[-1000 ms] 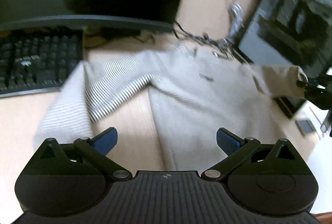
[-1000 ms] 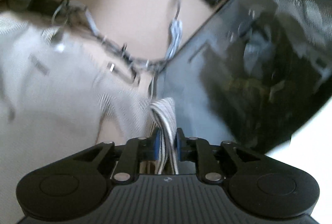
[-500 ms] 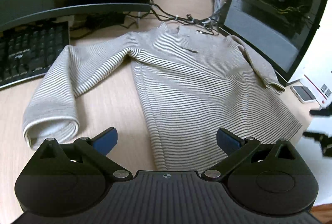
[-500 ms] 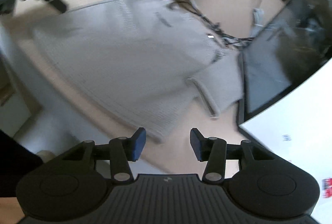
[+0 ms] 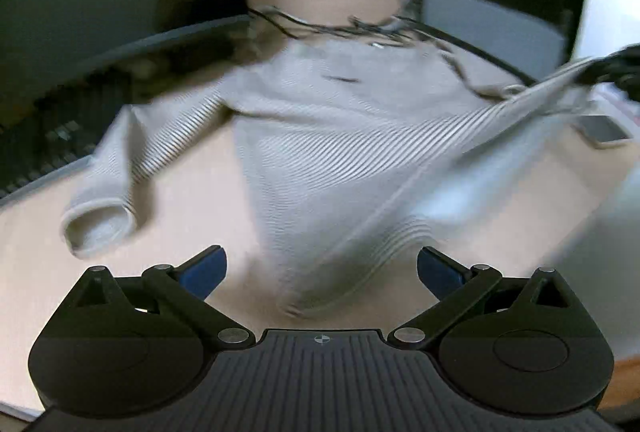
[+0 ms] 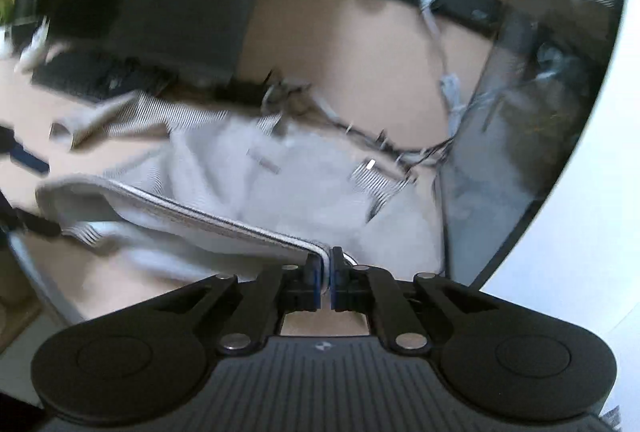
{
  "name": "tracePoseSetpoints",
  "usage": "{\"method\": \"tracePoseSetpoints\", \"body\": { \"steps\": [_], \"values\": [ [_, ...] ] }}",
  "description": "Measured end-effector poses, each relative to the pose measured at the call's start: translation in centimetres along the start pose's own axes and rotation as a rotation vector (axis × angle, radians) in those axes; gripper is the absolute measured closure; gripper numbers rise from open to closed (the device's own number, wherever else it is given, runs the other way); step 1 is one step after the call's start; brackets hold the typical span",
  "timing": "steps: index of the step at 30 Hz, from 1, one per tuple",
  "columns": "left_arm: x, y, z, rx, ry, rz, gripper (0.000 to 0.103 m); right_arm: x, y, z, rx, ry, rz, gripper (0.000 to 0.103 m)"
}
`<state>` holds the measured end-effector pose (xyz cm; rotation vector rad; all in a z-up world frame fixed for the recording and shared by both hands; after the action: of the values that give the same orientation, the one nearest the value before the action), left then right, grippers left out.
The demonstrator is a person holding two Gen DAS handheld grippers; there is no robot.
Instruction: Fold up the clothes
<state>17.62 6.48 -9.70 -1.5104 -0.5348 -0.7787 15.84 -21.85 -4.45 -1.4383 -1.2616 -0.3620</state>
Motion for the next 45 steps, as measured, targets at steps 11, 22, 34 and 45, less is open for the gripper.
{"method": "tracePoseSetpoints", "body": {
  "steps": [11,22,34,45],
  "values": [
    [0.0,1.4,2.9,0.130,-0.070,0.021,0.000,-8.5,2.9,1.9,0.002,0.180,0.117,0.065],
    [0.9,-2.1,4.5,0.190,-0.065,-0.024,0.000,-7.1,1.1,-0.9,-0.067,0.029,0.063,0.076],
    [-0.4,-0.3,1.2,-0.038,-0.092,0.059,0.000,-12.8,-2.8,-0.5,0.026,0.151,0.156,0.051],
    [7.4,2.5,-2.9,-0.305,-0.139,-0.098,0.000,-3.6,-1.4,-0.2,0.019,0.197,0.001,0.043]
  ]
}}
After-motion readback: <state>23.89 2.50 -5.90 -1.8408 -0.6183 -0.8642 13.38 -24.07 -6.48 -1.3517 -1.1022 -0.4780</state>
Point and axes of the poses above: each gripper's, at about its wrist camera, not at the fingertips, and y roughly the way its jaws point, z to its left, x to its top, the point moved 10 cm from there along y, roughly the way its jaws point, and after that the axes turned 4 degrees about -y, right-handed, at the moved point
